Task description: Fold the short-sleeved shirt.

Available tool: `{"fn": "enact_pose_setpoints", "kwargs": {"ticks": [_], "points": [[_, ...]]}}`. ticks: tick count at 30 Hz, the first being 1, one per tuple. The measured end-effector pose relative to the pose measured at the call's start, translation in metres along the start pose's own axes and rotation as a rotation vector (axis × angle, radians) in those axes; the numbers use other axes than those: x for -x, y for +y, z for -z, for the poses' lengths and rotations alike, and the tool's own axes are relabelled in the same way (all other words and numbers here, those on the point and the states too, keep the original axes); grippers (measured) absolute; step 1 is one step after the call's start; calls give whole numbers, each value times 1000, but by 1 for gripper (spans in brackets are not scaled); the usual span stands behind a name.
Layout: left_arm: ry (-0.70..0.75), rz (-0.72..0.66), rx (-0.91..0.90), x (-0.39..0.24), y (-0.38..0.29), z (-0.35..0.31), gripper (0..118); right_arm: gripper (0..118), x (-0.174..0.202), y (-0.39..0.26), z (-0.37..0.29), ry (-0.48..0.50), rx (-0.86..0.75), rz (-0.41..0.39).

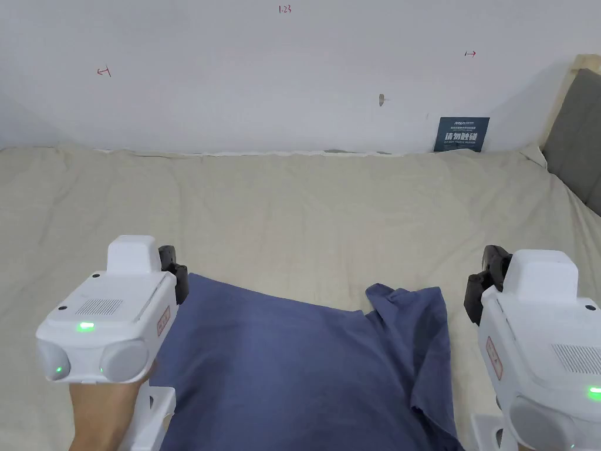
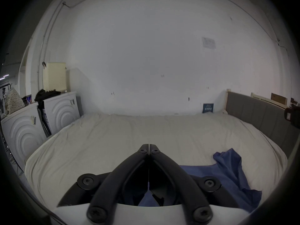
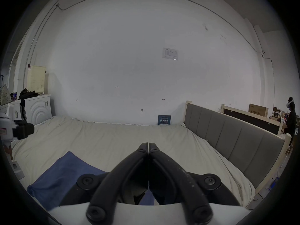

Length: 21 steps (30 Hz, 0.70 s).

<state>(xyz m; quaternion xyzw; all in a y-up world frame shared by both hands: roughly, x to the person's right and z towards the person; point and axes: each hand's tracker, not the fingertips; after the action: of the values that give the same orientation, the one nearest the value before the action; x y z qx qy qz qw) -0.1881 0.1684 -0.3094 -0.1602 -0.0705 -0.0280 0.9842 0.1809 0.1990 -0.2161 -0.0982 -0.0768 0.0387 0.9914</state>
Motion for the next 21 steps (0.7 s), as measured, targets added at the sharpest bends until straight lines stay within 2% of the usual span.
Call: {"fn": "enact_pose_setpoints", "kwargs": {"ticks": [9,11,13,15,16,17,18,21], "points": [[-71,22,277,40,-5,153,0,1,0,-5,62,-22,45,5],[-71,15,347,51,-12,192,4,1,1,-10,79,-32,61,-3],[-77,-7,426,61,-19,227,31,1,1,-15,95,-37,80,-6],[-78,-35,490,70,-29,258,51,1,0,-21,109,-44,102,-1],[-80,-38,533,76,-36,274,80,1,0,-25,116,-48,111,0],[-68,-42,570,79,-45,288,101,1,0,-29,124,-56,124,0],[-54,-32,586,81,-51,296,110,1,-1,-33,128,-59,135,0],[-26,-22,595,87,-69,316,98,1,-3,-47,143,-70,178,0]]}}
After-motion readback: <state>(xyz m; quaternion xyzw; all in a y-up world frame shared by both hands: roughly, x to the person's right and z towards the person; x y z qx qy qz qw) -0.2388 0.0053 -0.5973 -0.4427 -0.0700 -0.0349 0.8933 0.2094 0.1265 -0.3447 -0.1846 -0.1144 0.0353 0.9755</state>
